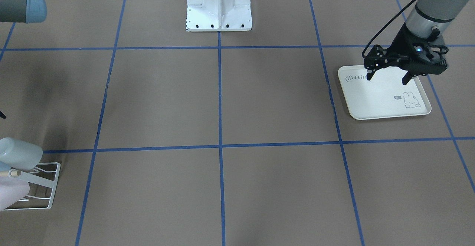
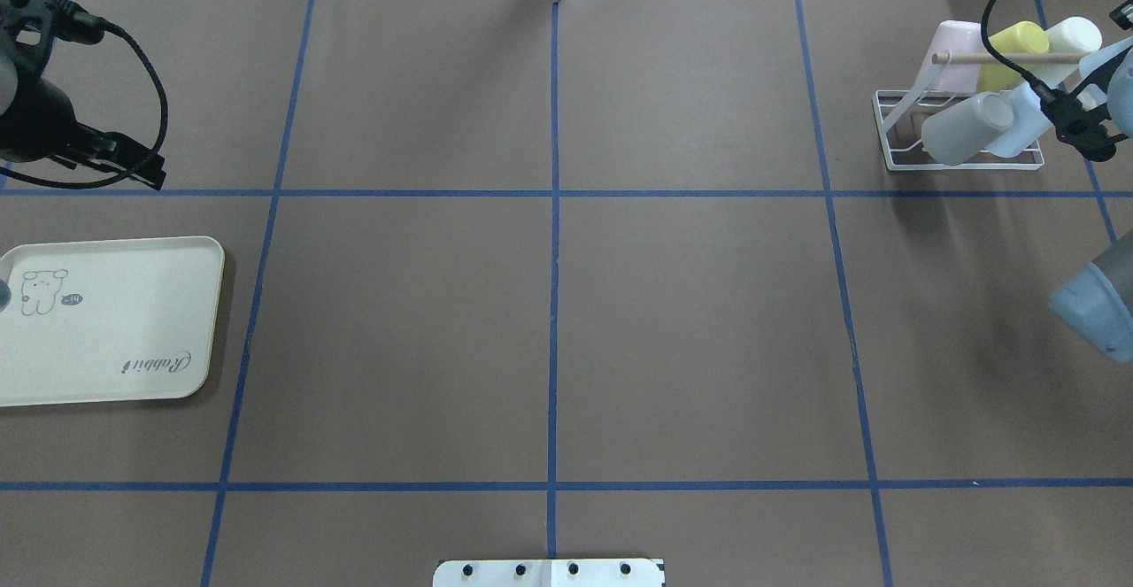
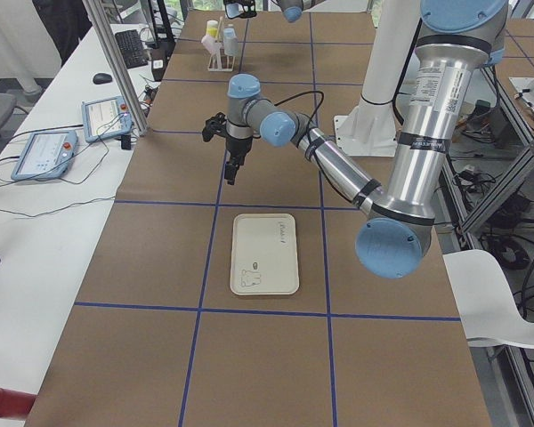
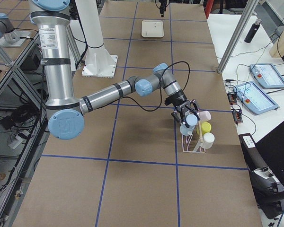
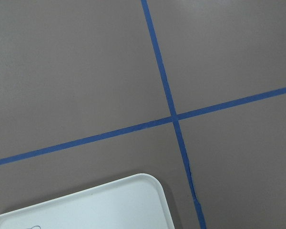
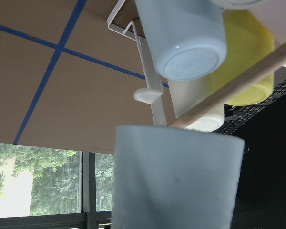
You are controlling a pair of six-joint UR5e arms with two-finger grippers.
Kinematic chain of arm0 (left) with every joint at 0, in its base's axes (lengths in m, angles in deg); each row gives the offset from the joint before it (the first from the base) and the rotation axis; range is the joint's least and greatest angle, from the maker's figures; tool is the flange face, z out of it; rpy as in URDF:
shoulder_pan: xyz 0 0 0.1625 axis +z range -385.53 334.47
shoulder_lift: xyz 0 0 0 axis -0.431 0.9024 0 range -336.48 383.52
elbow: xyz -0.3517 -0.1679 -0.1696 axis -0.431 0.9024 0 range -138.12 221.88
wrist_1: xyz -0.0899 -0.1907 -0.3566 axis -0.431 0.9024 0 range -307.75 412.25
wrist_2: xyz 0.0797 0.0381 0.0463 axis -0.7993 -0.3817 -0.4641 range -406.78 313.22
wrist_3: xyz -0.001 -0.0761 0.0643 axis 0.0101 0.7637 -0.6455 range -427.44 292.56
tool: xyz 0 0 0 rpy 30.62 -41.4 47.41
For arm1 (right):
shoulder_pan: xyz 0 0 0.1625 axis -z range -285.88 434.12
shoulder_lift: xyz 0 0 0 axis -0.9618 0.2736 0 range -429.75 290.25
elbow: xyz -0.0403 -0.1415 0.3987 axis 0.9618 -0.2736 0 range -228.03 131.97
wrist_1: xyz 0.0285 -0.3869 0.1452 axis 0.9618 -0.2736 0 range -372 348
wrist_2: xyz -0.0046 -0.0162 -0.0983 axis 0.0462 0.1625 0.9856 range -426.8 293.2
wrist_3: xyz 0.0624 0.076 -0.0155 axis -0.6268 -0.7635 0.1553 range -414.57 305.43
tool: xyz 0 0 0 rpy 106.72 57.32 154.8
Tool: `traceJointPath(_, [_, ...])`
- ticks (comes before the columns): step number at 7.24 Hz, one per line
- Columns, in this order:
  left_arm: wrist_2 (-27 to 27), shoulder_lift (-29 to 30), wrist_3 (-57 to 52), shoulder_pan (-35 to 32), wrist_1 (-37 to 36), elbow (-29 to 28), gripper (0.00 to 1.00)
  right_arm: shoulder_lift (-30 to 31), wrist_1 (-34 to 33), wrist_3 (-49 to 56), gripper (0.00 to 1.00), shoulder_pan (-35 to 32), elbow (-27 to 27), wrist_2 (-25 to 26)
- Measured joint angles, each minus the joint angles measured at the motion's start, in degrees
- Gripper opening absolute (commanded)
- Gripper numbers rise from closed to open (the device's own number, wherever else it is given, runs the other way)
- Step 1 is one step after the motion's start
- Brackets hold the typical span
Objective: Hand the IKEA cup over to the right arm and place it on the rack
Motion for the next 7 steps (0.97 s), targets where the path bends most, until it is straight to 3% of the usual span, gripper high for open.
traceJointPath(7, [-0.01, -0.09, 1.04, 0.11, 0.15, 0.14, 1.00, -1.51, 2.61, 2.66, 0.42, 0.80, -7.66, 3.84])
